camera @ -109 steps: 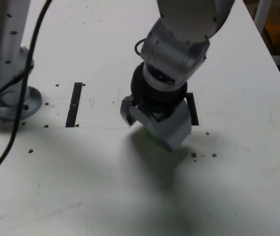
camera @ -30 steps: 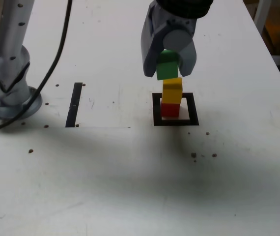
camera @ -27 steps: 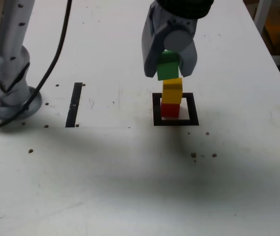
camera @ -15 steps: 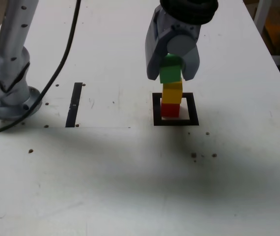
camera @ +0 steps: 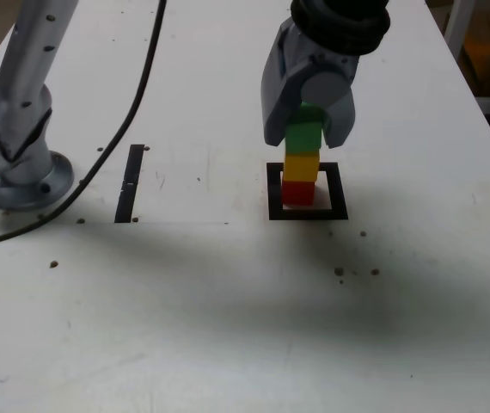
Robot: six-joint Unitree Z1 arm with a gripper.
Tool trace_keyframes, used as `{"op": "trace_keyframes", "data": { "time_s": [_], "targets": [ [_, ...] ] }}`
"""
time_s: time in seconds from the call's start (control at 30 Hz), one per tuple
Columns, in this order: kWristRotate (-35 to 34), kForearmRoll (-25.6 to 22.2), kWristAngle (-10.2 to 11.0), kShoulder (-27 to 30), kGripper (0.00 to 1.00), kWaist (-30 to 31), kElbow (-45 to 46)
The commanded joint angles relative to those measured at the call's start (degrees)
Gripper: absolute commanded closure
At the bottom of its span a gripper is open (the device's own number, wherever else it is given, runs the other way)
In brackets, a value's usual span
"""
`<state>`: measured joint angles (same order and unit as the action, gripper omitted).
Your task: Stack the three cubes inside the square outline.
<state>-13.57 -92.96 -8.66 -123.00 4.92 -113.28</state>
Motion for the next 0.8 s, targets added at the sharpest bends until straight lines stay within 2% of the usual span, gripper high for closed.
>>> {"op": "trace_keyframes", "data": {
  "time_s": [0.0, 0.43, 0.53, 0.7, 0.77],
  "targets": [
    [0.2, -0.8, 0.3, -0.1, 0.67, -0.2, -0.4],
    [0.7, -0.8, 0.4, -0.7, 0.65, -1.2, 0.0],
    [0.9, -0.8, 0.1, -0.9, 0.58, -1.3, 0.0],
    [1.8, -0.7, -0.8, -1.6, 0.29, -1.3, -0.1],
    [2.0, -0.7, -0.9, -1.7, 0.26, -1.3, -0.1]
  ]
}}
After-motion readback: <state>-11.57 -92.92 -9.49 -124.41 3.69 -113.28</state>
